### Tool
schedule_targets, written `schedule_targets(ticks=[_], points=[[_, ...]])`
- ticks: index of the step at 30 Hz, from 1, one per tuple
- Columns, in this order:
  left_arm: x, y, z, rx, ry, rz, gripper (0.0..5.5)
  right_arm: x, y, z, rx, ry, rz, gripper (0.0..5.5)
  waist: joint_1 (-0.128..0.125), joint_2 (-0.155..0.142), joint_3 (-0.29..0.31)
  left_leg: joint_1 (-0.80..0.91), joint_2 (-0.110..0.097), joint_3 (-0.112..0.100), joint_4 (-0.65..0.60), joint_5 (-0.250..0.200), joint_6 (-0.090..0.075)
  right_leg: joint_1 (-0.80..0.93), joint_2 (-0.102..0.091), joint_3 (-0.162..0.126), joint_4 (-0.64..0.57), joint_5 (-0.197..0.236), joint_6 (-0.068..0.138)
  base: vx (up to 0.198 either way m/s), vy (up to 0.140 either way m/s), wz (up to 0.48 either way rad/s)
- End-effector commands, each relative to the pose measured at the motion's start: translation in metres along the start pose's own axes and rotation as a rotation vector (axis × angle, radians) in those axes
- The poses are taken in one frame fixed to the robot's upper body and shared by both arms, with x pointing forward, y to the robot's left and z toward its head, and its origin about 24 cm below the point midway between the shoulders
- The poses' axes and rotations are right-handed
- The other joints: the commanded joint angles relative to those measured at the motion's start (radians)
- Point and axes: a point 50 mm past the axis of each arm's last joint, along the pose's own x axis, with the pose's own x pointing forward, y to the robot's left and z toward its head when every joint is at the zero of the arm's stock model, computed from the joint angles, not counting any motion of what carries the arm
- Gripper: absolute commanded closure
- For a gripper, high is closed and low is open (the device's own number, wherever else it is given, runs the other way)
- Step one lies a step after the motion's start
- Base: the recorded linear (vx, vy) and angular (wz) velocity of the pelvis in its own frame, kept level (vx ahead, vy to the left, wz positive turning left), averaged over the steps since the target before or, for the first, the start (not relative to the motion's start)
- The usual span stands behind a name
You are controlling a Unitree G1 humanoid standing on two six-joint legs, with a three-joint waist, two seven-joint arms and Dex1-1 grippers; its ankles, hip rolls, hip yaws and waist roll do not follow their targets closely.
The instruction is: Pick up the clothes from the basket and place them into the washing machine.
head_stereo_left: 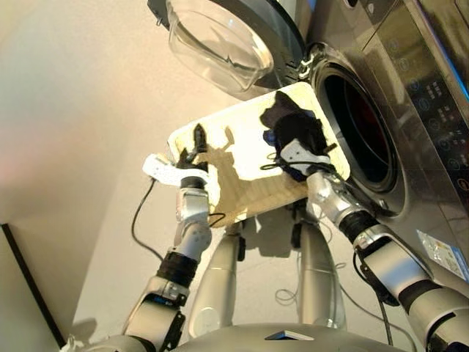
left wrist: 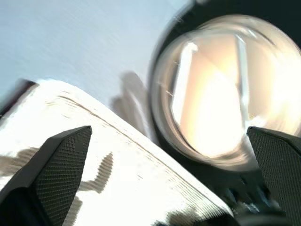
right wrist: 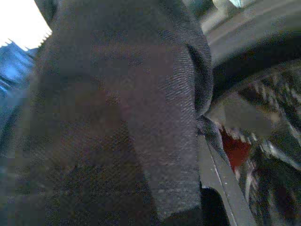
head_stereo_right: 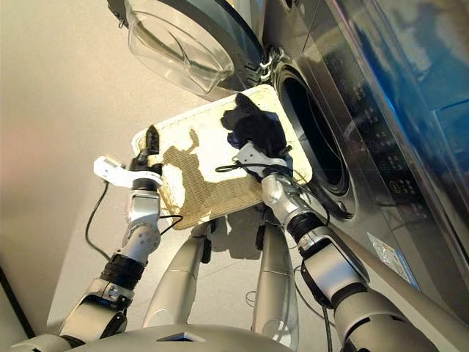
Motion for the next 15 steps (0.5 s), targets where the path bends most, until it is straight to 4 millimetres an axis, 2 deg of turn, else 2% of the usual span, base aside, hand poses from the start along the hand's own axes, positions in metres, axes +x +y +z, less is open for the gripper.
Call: schedule_targets(ticks=[1,3,4,5,6,7,11,15], points=[[0.000,0.006,0.037,0.072,-0.167,-0.008,0.00,0.027,-0.043,0.027,0.003,-0.082,-0.232,5.50,0.000,0.029,-0.015,-0.118,-0.028,0.030,0.032,0.068,0.045,-0.027,0.023,0.004,-0.068,0.109,0.066,0.000,0.000,0.000],[-0.002,0.011,0.038,0.093,-0.164,0.007,0.00,0.035,-0.062,0.020,-0.036,-0.045,-0.312,5.50,0.009,0.033,-0.008,-0.136,-0.030,0.027,0.037,0.072,0.047,-0.049,0.021,0.004,-0.047,0.107,0.066,0.000,0.000,0.000],[-0.002,0.011,0.038,0.093,-0.164,0.007,0.00,0.035,-0.062,0.020,-0.036,-0.046,-0.312,5.50,0.009,0.033,-0.009,-0.138,-0.031,0.027,0.038,0.072,0.047,-0.051,0.021,0.004,-0.046,0.107,0.066,0.000,0.000,0.000],[-0.005,0.017,0.039,0.117,-0.157,0.020,0.00,0.044,-0.086,0.015,-0.050,0.005,-0.415,5.50,0.018,0.040,-0.002,-0.158,-0.032,0.022,0.051,0.073,0.048,-0.073,0.018,0.004,-0.023,0.102,0.065,0.000,0.000,0.000],[-0.005,0.017,0.039,0.117,-0.157,0.019,0.00,0.044,-0.086,0.015,-0.050,0.005,-0.416,5.50,0.018,0.040,-0.003,-0.160,-0.032,0.023,0.052,0.072,0.048,-0.075,0.018,0.005,-0.022,0.101,0.065,0.080,0.030,0.080],[-0.009,0.022,0.038,0.134,-0.144,0.029,0.00,0.053,-0.117,0.011,-0.022,0.066,-0.527,5.50,0.032,0.049,0.005,-0.171,-0.034,0.013,0.072,0.046,0.045,-0.094,0.018,0.010,0.025,0.066,0.071,0.073,0.013,0.081],[-0.015,0.031,0.038,0.165,-0.105,0.043,0.00,0.061,-0.178,0.002,0.061,0.187,-0.738,5.50,0.048,0.063,0.027,-0.234,-0.047,0.012,0.137,0.039,0.047,-0.156,0.012,0.011,0.100,0.054,0.070,0.018,0.004,0.030],[-0.021,0.044,0.039,0.192,-0.077,0.088,0.00,0.056,-0.231,-0.012,0.095,0.284,-0.922,5.50,0.053,0.070,0.046,-0.308,-0.055,0.011,0.222,0.025,0.051,-0.221,0.010,0.011,0.182,0.040,0.071,0.000,0.000,0.000]])
